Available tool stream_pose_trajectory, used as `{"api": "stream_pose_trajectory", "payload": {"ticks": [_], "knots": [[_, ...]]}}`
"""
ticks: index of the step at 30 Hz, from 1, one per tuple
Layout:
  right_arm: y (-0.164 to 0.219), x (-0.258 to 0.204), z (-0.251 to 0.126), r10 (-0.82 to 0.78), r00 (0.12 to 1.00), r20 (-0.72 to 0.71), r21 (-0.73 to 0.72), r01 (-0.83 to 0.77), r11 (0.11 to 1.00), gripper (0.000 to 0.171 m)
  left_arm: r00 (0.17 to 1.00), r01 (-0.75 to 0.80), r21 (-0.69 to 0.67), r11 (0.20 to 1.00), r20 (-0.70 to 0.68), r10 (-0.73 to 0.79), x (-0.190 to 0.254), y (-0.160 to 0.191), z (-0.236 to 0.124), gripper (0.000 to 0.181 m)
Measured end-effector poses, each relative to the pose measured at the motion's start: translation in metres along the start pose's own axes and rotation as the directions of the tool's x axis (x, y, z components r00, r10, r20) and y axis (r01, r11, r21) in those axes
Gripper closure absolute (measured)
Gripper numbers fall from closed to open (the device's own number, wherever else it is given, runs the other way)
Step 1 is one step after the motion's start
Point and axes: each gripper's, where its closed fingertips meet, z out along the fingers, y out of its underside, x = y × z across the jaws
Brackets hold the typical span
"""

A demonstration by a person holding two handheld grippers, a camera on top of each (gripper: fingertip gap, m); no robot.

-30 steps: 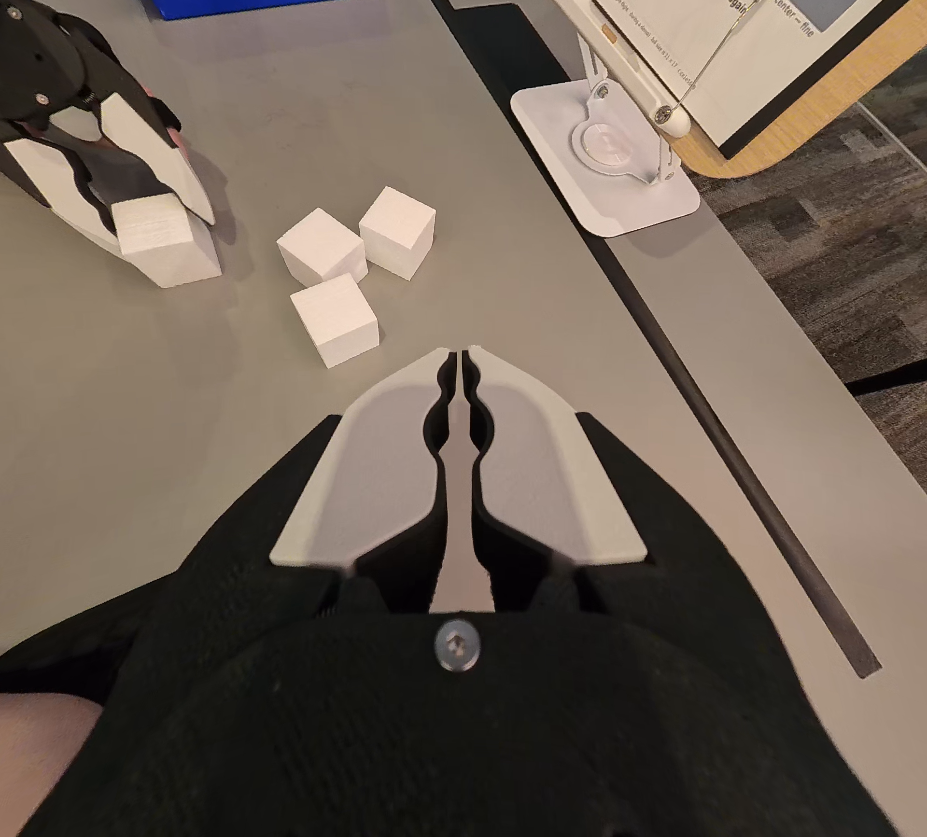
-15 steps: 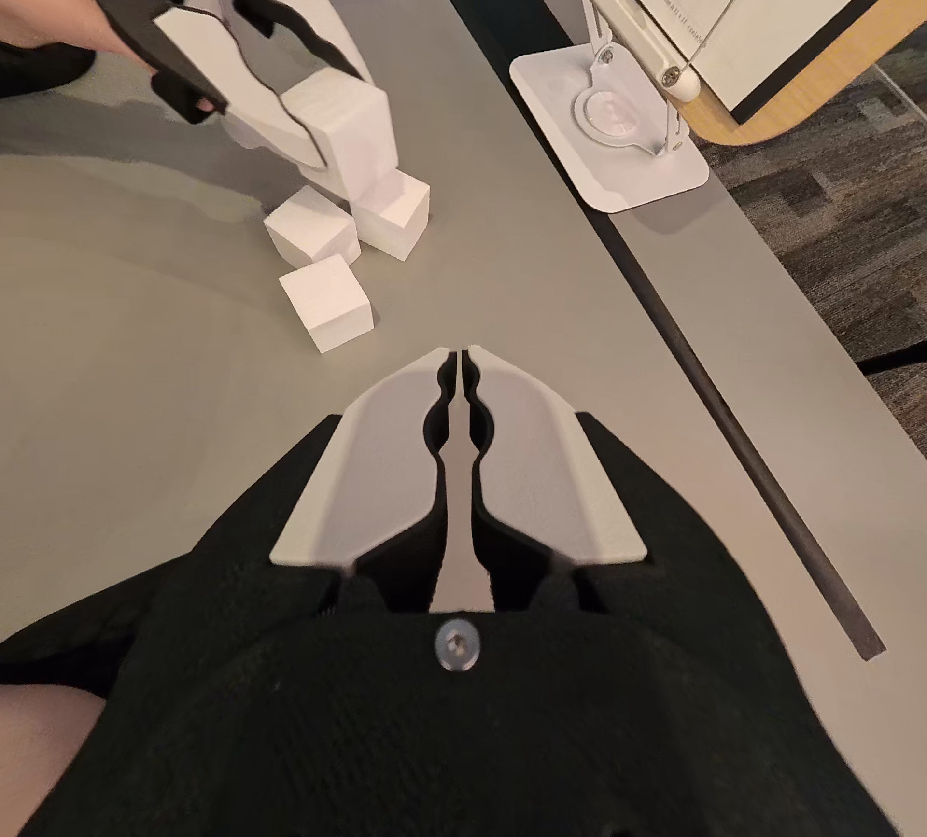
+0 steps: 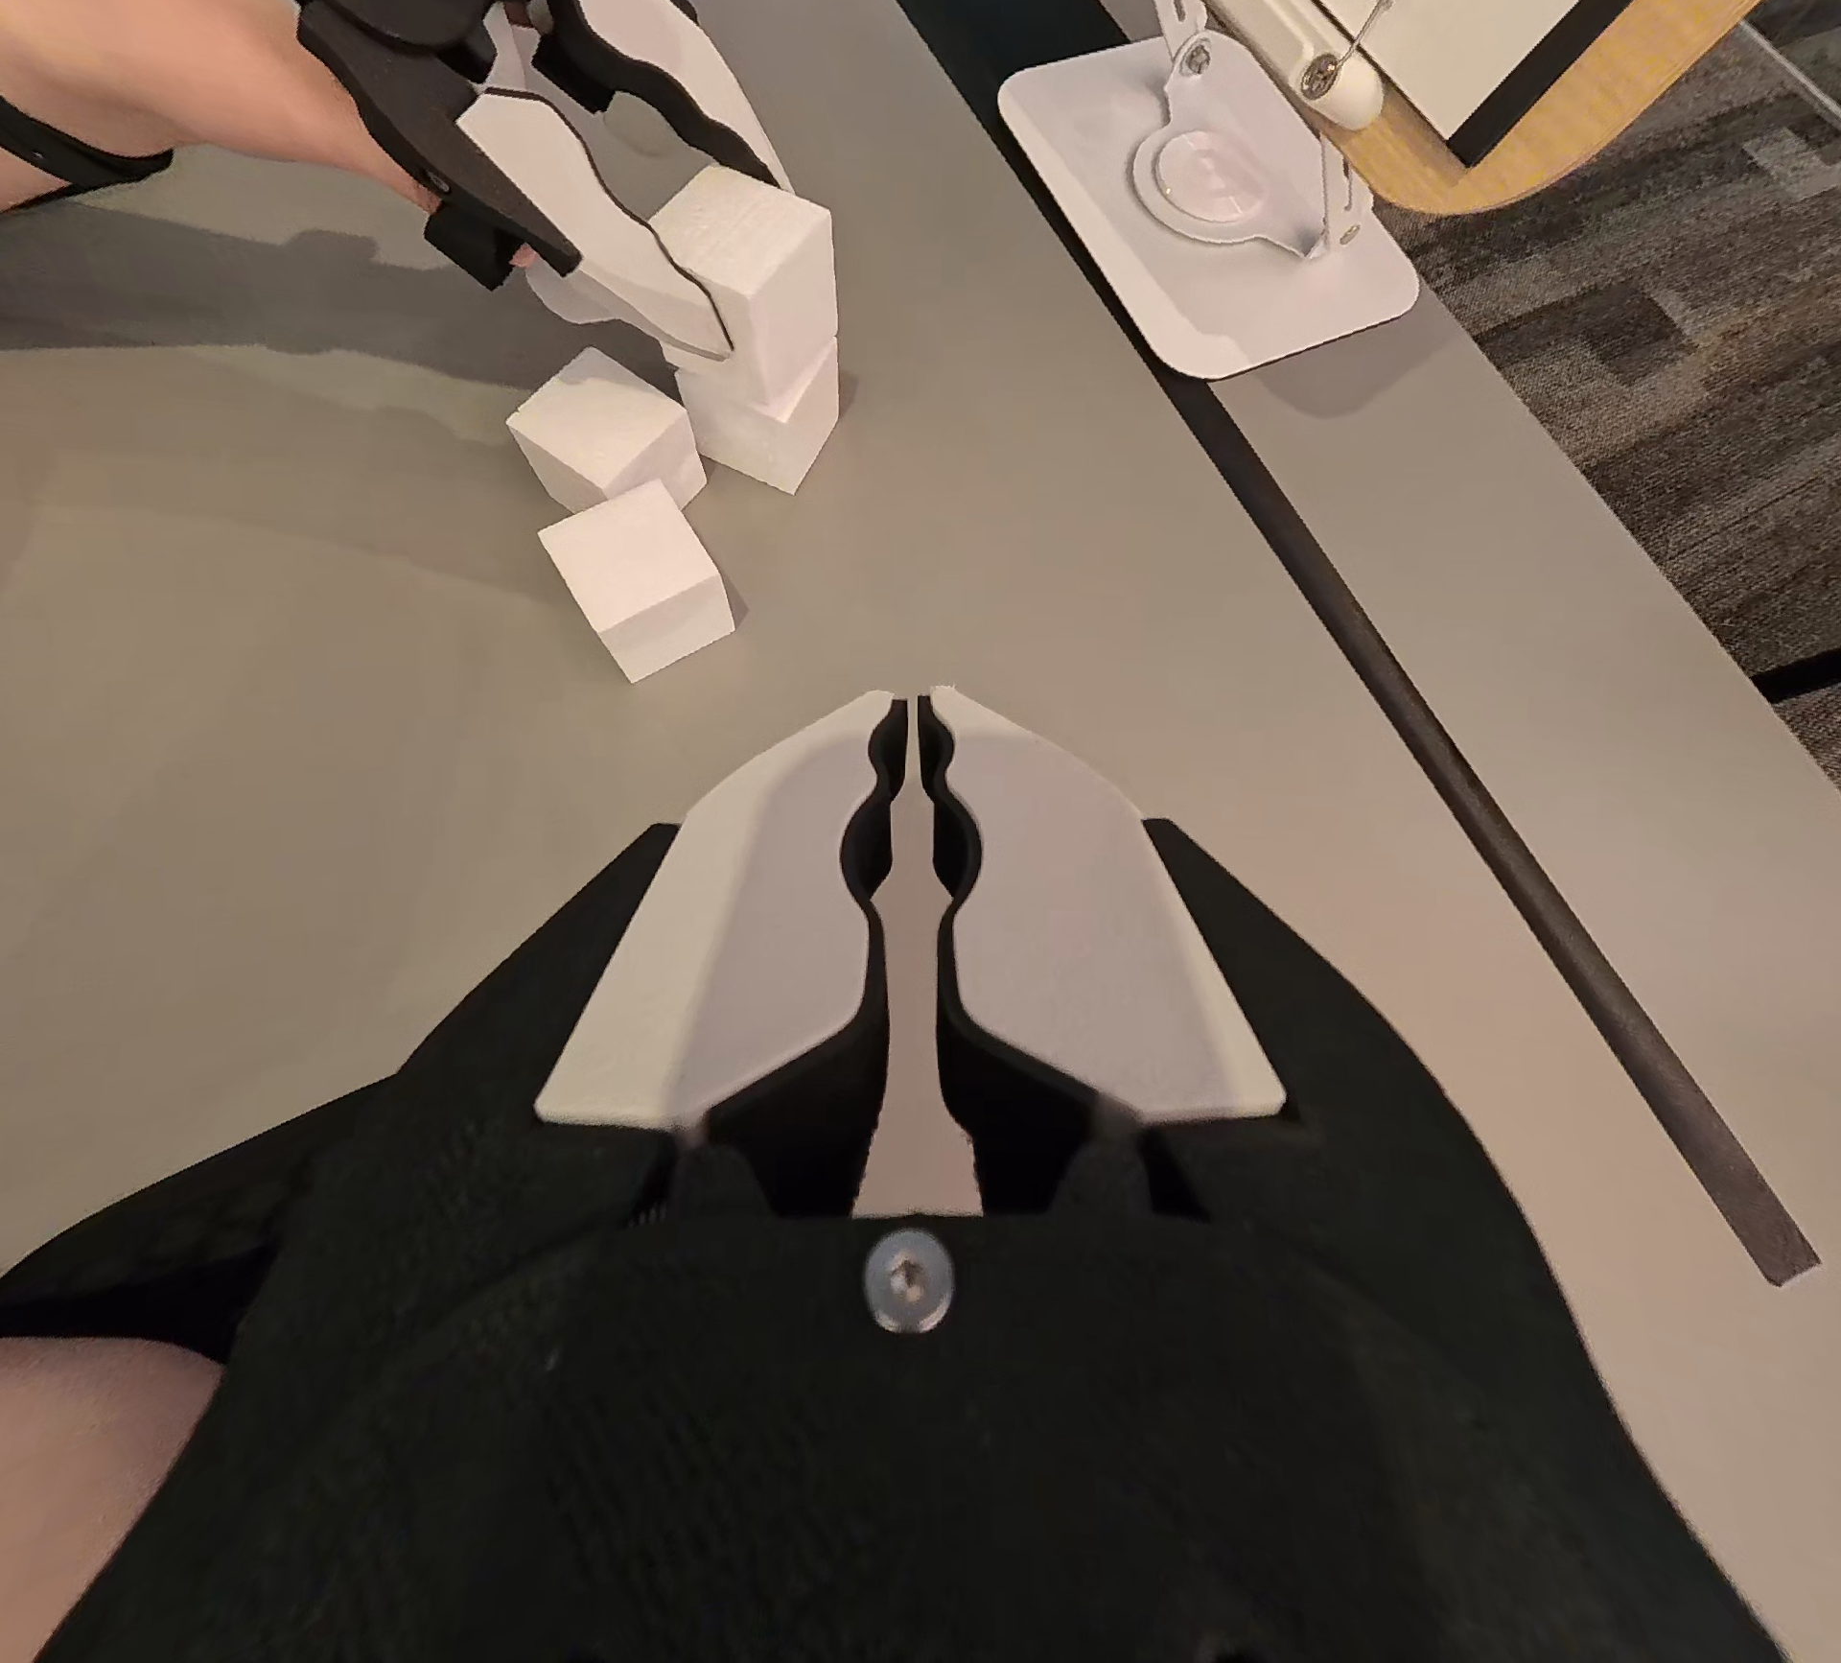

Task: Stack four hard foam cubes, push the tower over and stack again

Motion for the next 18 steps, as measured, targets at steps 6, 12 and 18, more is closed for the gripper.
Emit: {"api": "stream_pose_trajectory", "payload": {"ticks": [6,12,18], "knots": [[0.003,-0.002,0.004,0.003,1.0,0.029,-0.014,-0.002,1.0,0.168,1.0,0.013,-0.005,1.0,0.014,-0.012,-0.003,0.001,0.004,0.121],[0.006,-0.001,0.005,0.01,0.999,0.034,-0.021,-0.009,1.0,0.168,1.0,0.026,0.001,1.0,0.002,-0.026,0.0,-0.001,0.006,0.113],[0.011,-0.004,0.007,0.02,0.997,0.071,-0.034,-0.018,0.999,0.168,0.998,0.069,0.121,0.99,0.004,-0.07,-0.002,-0.002,-0.021,0.093]]}}
